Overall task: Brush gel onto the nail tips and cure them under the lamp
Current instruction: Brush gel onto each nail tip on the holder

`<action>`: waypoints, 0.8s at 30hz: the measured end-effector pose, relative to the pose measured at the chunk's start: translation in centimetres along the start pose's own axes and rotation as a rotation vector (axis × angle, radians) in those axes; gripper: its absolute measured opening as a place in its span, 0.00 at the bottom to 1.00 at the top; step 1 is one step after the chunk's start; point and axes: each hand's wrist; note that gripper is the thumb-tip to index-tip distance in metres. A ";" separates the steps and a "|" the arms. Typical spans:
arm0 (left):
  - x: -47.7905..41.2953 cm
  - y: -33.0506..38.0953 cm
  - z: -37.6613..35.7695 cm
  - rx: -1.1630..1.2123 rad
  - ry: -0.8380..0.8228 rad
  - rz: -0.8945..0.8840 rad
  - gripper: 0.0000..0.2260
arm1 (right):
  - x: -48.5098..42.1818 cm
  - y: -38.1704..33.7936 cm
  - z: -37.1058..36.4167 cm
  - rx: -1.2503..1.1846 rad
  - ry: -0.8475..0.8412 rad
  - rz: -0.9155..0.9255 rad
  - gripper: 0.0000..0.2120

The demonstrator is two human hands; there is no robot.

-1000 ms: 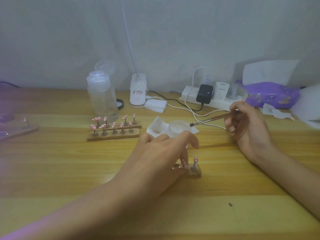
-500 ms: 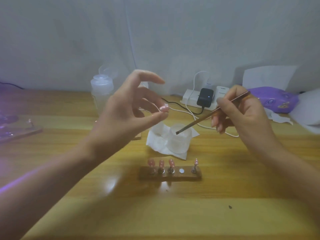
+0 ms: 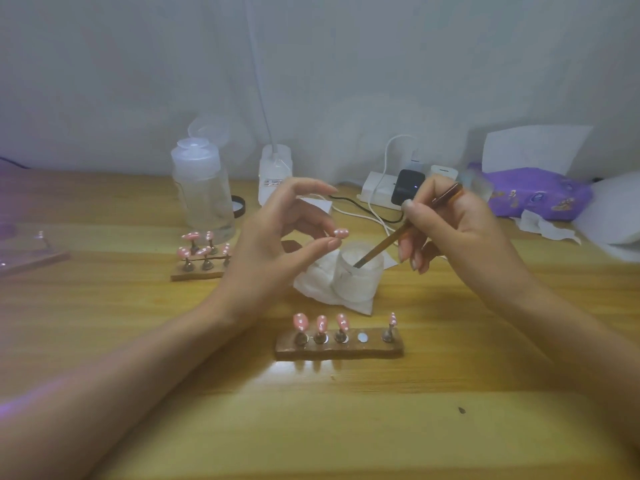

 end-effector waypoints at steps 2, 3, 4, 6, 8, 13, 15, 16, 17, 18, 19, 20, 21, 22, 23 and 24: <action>0.4 -0.2 0.0 0.001 0.030 0.002 0.18 | -0.1 -0.1 0.3 -0.044 0.079 0.025 0.10; 0.6 -0.3 0.0 -0.005 0.041 0.002 0.18 | -0.1 -0.2 0.5 -0.065 0.117 0.039 0.11; 0.8 -0.3 0.0 -0.015 0.049 -0.002 0.19 | -0.1 -0.1 0.7 -0.088 0.150 0.048 0.11; 1.0 -0.3 -0.1 -0.041 0.066 -0.016 0.19 | 0.1 0.3 0.9 -0.129 0.208 0.056 0.12; 1.0 -0.3 -0.2 -0.049 0.080 -0.010 0.20 | 0.6 1.0 1.1 -0.159 0.266 0.051 0.12; 1.0 -0.5 -0.2 -0.028 0.062 0.006 0.20 | 1.7 3.1 1.0 -0.345 0.377 -0.029 0.15; 1.0 -0.5 -0.2 -0.037 0.064 0.008 0.20 | 1.8 3.4 1.0 -0.388 0.394 -0.074 0.18; 1.0 -0.5 -0.2 -0.043 0.066 0.009 0.20 | 1.7 3.4 1.0 -0.408 0.402 -0.092 0.18; 1.0 -0.5 -0.2 -0.044 0.069 0.010 0.20 | 1.6 3.4 1.0 -0.430 0.413 -0.111 0.16; 1.0 -0.5 -0.2 -0.043 0.071 0.008 0.21 | 1.5 3.3 1.0 -0.452 0.428 -0.130 0.14; 1.1 -0.5 -0.2 -0.039 0.072 0.002 0.21 | 1.5 3.3 1.0 -0.473 0.446 -0.147 0.13; 1.1 -0.5 -0.2 -0.035 0.072 -0.005 0.21 | 1.4 3.3 1.1 -0.494 0.466 -0.156 0.13; 1.1 -0.5 -0.3 -0.030 0.071 -0.010 0.21 | 1.3 3.3 1.1 -0.513 0.483 -0.160 0.13; 1.1 -0.5 -0.3 -0.027 0.070 -0.011 0.22 | 1.3 3.3 1.1 -0.529 0.494 -0.163 0.13; 1.1 -0.5 -0.2 -0.025 0.069 -0.010 0.22 | 1.2 3.2 1.1 -0.540 0.499 -0.167 0.13; 1.1 -0.5 -0.2 -0.026 0.067 -0.009 0.22 | 1.2 3.2 1.1 -0.547 0.500 -0.171 0.13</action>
Point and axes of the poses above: each hand's wrist, its own x-axis away from the middle knuckle, its own z-axis out of the back of the hand, y = z × x, and after that the axes turned 8 degrees about -x, right-handed
